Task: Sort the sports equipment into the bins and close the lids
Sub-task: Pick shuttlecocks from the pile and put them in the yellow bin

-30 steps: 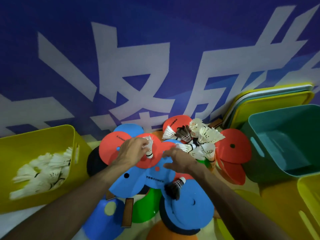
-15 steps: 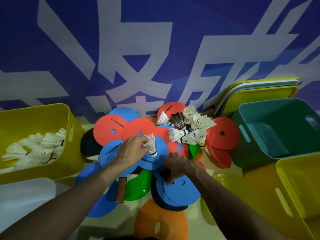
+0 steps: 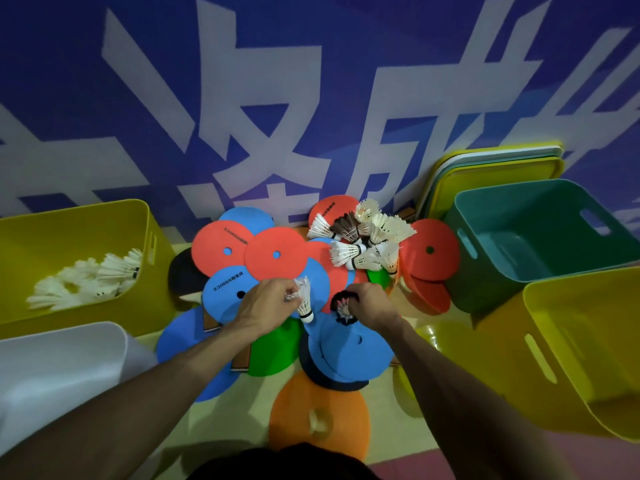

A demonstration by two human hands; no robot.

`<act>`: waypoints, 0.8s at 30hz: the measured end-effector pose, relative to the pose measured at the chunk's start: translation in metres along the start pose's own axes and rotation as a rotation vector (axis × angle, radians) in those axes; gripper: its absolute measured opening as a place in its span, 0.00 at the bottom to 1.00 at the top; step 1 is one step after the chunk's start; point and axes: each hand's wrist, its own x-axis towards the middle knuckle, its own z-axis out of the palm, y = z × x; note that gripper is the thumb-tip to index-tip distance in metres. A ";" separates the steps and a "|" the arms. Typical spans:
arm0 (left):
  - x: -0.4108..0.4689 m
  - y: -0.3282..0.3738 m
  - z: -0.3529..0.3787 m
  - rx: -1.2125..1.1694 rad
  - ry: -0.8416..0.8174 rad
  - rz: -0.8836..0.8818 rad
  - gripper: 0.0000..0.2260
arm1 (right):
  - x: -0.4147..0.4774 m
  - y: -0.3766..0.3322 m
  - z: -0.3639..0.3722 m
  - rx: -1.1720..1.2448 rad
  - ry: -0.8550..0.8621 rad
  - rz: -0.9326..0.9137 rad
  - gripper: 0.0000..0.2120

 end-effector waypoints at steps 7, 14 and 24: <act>-0.012 0.000 -0.034 -0.082 0.112 -0.010 0.05 | 0.002 -0.031 -0.026 0.233 0.146 0.055 0.13; -0.022 -0.023 -0.100 -0.165 0.357 -0.085 0.05 | 0.017 -0.106 -0.032 0.609 0.154 -0.033 0.09; -0.060 -0.101 -0.200 -0.222 0.646 -0.277 0.07 | 0.049 -0.237 -0.011 0.854 0.015 -0.175 0.07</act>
